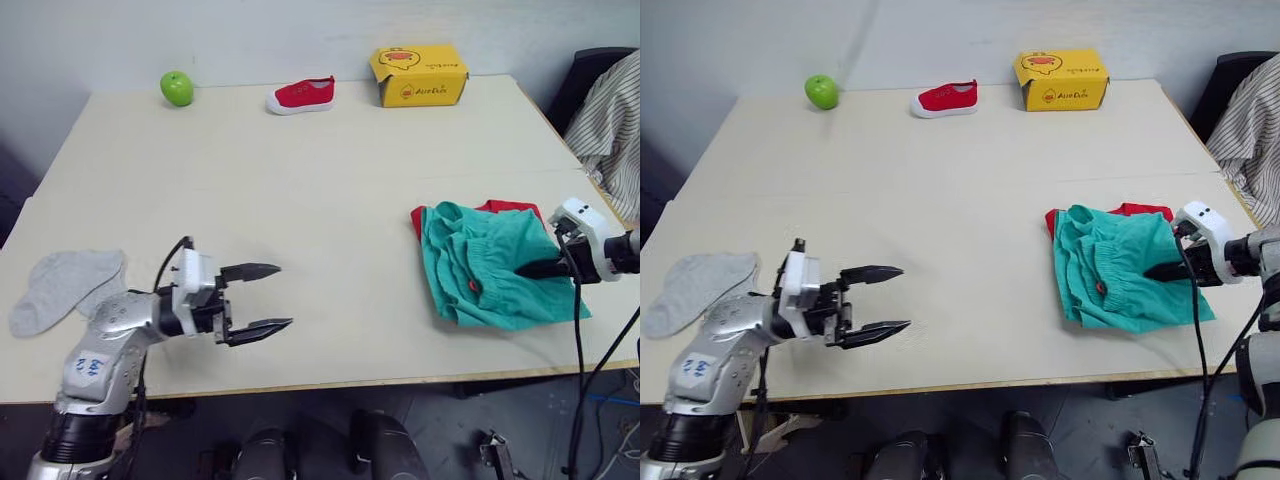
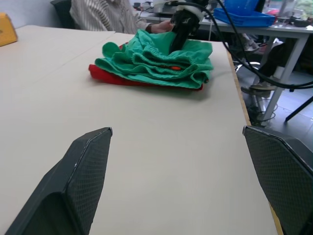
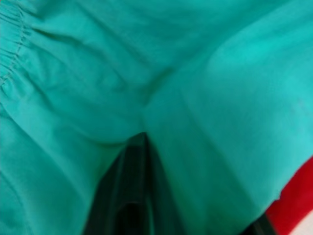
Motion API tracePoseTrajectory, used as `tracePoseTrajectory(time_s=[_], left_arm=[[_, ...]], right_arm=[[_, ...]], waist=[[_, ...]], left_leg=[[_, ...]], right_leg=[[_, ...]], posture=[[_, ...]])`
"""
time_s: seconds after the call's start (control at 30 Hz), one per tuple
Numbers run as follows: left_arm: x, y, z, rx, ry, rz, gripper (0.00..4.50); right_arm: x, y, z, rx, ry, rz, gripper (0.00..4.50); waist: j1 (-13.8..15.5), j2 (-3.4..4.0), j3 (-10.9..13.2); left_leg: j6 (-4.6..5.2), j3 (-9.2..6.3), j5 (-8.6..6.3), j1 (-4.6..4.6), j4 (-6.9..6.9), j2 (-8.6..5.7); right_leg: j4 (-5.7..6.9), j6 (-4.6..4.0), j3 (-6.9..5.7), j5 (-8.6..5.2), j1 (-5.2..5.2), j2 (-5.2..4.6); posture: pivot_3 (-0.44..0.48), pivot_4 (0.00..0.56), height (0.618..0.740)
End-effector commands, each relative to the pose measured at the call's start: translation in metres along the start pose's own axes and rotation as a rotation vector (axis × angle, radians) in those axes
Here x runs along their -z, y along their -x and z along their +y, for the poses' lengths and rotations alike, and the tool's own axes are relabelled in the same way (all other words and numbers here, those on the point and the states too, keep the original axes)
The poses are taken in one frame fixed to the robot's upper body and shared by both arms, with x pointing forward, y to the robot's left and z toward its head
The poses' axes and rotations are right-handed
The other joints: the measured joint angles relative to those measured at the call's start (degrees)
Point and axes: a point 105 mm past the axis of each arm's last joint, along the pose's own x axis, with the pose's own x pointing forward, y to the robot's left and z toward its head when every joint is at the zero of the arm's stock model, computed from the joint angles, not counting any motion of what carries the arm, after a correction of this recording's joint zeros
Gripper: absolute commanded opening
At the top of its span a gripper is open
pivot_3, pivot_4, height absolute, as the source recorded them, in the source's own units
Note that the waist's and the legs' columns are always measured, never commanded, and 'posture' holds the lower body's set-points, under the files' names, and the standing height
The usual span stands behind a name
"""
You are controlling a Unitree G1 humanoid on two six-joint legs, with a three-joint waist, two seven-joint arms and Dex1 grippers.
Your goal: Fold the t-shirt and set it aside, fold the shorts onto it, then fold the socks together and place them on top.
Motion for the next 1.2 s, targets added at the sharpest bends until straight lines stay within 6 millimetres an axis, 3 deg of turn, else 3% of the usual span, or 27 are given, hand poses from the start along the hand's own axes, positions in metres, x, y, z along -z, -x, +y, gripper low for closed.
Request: tracePoseTrajectory(time_s=[0.03,0.1,0.2,0.33,0.43,0.6,0.7,0.73,0.9,0.97,1.03,1.13,1.2], left_arm=[[-0.009,0.002,-0.005,0.014,-0.026,-0.018,4.5],[-0.005,0.006,-0.002,-0.01,-0.034,0.006,4.5],[-0.004,0.014,0.004,-0.053,-0.028,0.006,4.5],[0.0,0.026,0.005,-0.08,-0.016,0.038,4.5],[0.003,0.038,0.009,-0.134,-0.007,0.055,4.5],[0.009,0.063,0.015,-0.258,0.016,0.075,4.5],[0.016,0.086,0.014,-0.352,0.025,0.113,4.5],[0.018,0.094,0.013,-0.389,0.028,0.125,4.5],[0.028,0.175,0.002,-0.755,0.047,0.185,4.5],[0.032,0.206,-0.009,-0.898,0.072,0.201,4.5],[0.037,0.24,-0.021,-1.056,0.103,0.217,4.5],[0.051,0.284,-0.046,-1.26,0.199,0.248,4.5],[0.06,0.307,-0.069,-1.388,0.28,0.261,4.5]], right_arm=[[-0.004,0.041,-0.017,0.118,0.113,0.0,2.62],[-0.009,0.063,-0.021,0.159,0.244,0.011,3.3],[-0.039,0.084,-0.02,0.228,0.458,-0.097,4.33],[-0.082,0.095,-0.006,0.236,0.614,-0.308,4.49],[-0.099,0.078,0.02,0.132,0.703,-0.456,4.49],[-0.083,0.023,0.096,-0.081,0.751,-0.612,4.49],[-0.085,0.002,0.125,-0.07,0.67,-0.752,4.49],[-0.084,-0.003,0.132,-0.069,0.643,-0.776,4.49],[-0.065,-0.028,0.167,-0.175,0.585,-0.809,4.49],[-0.064,-0.032,0.174,-0.183,0.563,-0.83,4.49],[-0.063,-0.035,0.175,-0.163,0.548,-0.845,4.49],[-0.059,-0.032,0.181,-0.151,0.575,-0.886,4.49],[-0.044,-0.028,0.191,-0.194,0.596,-0.891,4.49]], waist=[[0.1,0.02,0.0],[0.1,0.07,0.0],[-0.2,0.11,0.1],[-1.8,0.1,0.1],[-1.9,0.08,0.1],[-0.8,-0.05,0.0],[-0.1,-0.04,0.0],[-0.1,-0.04,0.0],[-0.2,-0.23,-0.1],[-1.2,-0.07,0.0],[-1.8,0.05,0.1],[-0.4,-0.08,0.1],[0.5,-0.22,0.1]], left_leg=[[0.01,0.0,0.0,0.0,0.0,-0.02],[0.01,0.0,0.0,0.0,-0.01,-0.03],[-0.03,0.04,-0.03,0.03,-0.05,0.02],[-0.14,0.25,-0.05,0.23,-0.05,0.18],[-0.26,0.44,-0.12,0.41,-0.09,0.36],[-0.34,0.37,-0.18,0.4,-0.09,0.54],[-0.32,0.4,-0.19,0.26,-0.05,0.47],[-0.28,0.47,-0.19,0.25,-0.04,0.42],[-0.26,0.47,-0.3,0.31,-0.05,0.47],[-0.02,-1.07,-0.21,0.02,-0.23,0.0],[0.23,-3.11,0.09,-0.1,-0.43,-0.62],[0.34,-3.24,0.1,-0.08,-0.18,-0.77],[0.59,-3.17,-0.08,-0.04,-0.15,-0.77]], right_leg=[[0.0,0.0,0.04,0.0,0.0,-0.03],[0.0,0.0,0.16,0.0,0.0,-0.05],[-0.03,0.0,0.26,0.0,-0.02,0.03],[0.04,-0.01,0.35,0.0,-0.01,0.22],[0.07,-0.06,0.63,-0.03,-0.01,0.46],[0.09,-0.12,0.93,-0.07,0.02,0.52],[0.11,-0.13,0.9,-0.07,-0.16,0.51],[0.12,-0.12,0.89,-0.07,-0.21,0.49],[0.08,-0.17,0.89,-0.08,-0.17,0.39],[-0.26,-0.2,-0.23,-0.11,0.69,-0.38],[-0.59,-0.06,-2.33,-0.04,1.9,-1.16],[-0.61,-0.07,-2.33,-0.06,1.92,-1.34],[-0.85,-0.07,-2.25,-0.07,1.92,-1.37]], posture=[[0.0,0.15,0.74],[0.0,0.15,0.74],[0.0,0.15,0.74],[0.0,0.15,0.74],[0.0,0.15,0.74],[0.0,0.15,0.74],[0.0,0.15,0.74],[0.0,0.15,0.74],[0.0,0.15,0.74],[0.0,0.15,0.74],[0.0,0.15,0.74],[0.0,0.15,0.74],[0.0,0.15,0.74]])
